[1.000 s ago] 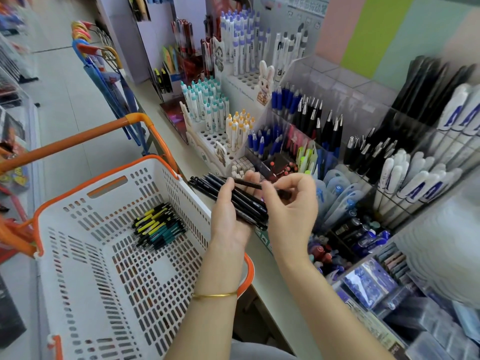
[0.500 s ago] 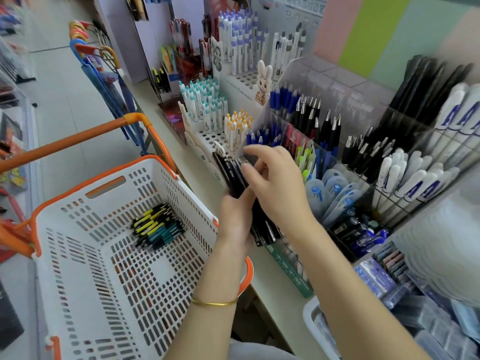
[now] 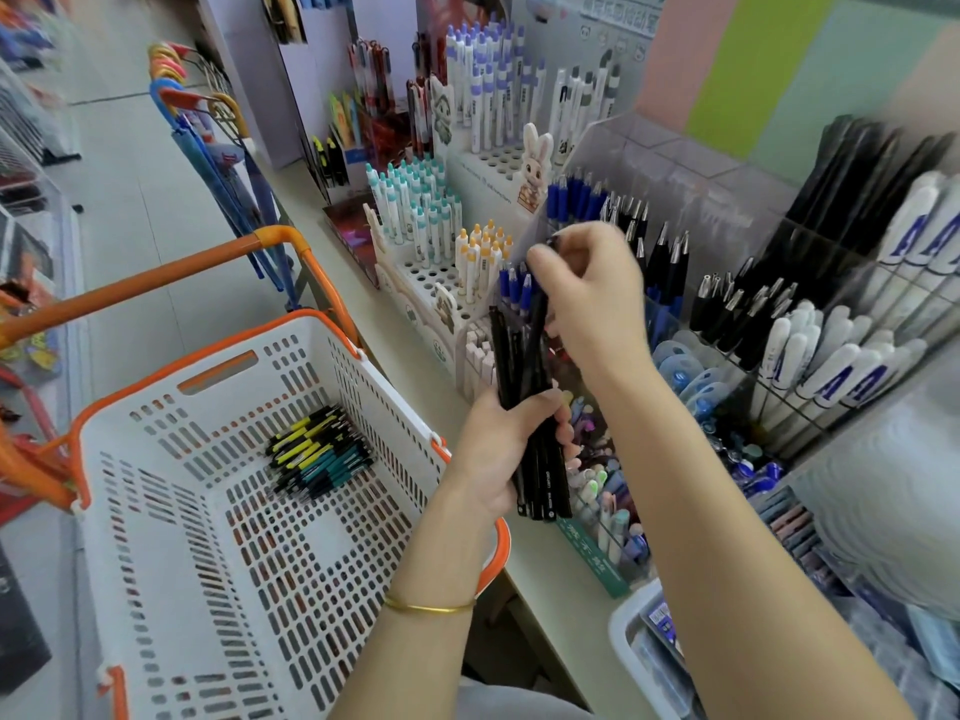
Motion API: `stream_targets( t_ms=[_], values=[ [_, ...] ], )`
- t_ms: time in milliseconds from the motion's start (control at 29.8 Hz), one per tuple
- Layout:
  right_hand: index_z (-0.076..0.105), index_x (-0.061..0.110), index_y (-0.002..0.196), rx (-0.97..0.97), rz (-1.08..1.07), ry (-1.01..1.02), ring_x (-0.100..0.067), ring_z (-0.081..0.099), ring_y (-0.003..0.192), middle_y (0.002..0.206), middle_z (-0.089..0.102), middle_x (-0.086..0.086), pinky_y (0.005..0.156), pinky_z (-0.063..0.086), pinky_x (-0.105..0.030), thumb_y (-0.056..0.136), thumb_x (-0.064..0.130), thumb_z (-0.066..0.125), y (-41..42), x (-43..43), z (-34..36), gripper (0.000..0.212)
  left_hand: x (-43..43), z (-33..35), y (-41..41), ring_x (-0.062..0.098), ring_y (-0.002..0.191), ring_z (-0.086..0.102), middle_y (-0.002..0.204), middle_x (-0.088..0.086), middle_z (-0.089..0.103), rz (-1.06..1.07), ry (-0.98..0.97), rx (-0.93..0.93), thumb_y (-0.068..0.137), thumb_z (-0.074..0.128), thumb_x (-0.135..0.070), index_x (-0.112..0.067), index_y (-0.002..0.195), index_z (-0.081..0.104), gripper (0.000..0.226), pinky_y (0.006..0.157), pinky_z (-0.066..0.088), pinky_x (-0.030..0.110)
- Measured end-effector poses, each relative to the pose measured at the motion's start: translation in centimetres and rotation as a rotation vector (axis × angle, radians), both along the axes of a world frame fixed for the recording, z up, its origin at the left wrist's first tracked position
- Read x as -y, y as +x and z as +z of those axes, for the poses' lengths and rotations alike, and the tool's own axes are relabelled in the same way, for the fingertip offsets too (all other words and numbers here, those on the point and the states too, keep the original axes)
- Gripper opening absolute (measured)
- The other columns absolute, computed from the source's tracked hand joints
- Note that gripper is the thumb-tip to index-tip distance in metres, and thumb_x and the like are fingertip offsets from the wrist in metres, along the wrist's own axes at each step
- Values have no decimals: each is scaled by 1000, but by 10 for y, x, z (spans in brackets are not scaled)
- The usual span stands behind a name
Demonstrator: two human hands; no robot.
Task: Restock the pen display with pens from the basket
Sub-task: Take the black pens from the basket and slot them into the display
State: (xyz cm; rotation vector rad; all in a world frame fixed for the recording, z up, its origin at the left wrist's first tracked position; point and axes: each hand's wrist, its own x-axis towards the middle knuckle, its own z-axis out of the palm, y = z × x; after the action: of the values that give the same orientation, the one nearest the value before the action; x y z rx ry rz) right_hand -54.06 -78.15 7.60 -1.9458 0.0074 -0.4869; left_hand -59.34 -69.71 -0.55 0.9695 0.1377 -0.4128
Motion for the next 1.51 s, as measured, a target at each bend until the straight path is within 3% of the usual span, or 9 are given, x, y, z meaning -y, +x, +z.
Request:
stream_targets(
  t_ms=[235,403,772,940,1007,1108,1242,1377,1511],
  values=[
    [41,21,84,105,-115,215,-26,65,69,82,53,-6,55,56,-27,91,5,56,-30,11,4,24,-5,0,7,20,62,63,70,11,62,163,-181,-175,95,58,-6,-1,81,59,15,67,59,34],
    [45,25,79,48,-146,66,-25,64,76,80,57,-3,70,53,-46,86,7,61,-59,2,-33,25,-7,-3,14,25,73,71,80,14,71,225,-218,-226,95,58,-13,-2,83,64,17,74,59,40],
    [70,16,101,-122,30,-357,-8,53,87,86,54,9,77,45,-21,88,10,58,-71,0,-46,18,-14,-9,18,22,89,70,92,10,71,240,-357,-240,94,55,-14,-1,101,66,19,90,53,41],
    [69,20,90,-136,18,-435,-1,46,76,85,60,5,64,33,-9,90,20,56,-54,1,-47,13,-14,-4,14,26,82,73,93,15,72,303,-106,-206,88,68,-12,1,101,63,19,65,57,39],
    [66,19,93,-108,2,-391,-3,50,78,88,60,5,68,39,-14,89,21,55,-45,-3,-41,12,-14,-5,13,32,89,72,104,21,70,304,-17,-169,85,72,-12,4,119,56,41,65,57,38],
    [68,15,102,-91,80,-403,-7,52,84,92,61,4,76,45,-24,90,25,56,-31,-13,-29,19,-9,0,9,30,88,71,98,18,70,224,56,-55,93,58,-6,-1,120,58,27,68,58,39],
    [62,9,97,-170,165,-528,-16,53,84,90,60,0,75,49,-33,84,31,66,-18,-25,-26,27,-7,8,5,17,78,72,82,6,74,82,-161,-94,108,28,-25,-17,110,61,34,68,59,31],
    [62,2,89,-174,133,-469,-23,58,79,84,63,-9,74,51,-41,79,20,67,-11,-24,-22,21,-8,6,4,24,68,61,76,11,61,114,3,33,97,46,3,-5,127,50,31,59,54,33],
    [61,2,81,-197,82,-159,-21,59,75,78,62,-8,69,49,-32,80,14,67,-9,-21,-21,13,-11,7,7,21,56,53,64,9,53,40,56,64,91,51,8,-3,92,58,13,51,49,28]
  ],
)
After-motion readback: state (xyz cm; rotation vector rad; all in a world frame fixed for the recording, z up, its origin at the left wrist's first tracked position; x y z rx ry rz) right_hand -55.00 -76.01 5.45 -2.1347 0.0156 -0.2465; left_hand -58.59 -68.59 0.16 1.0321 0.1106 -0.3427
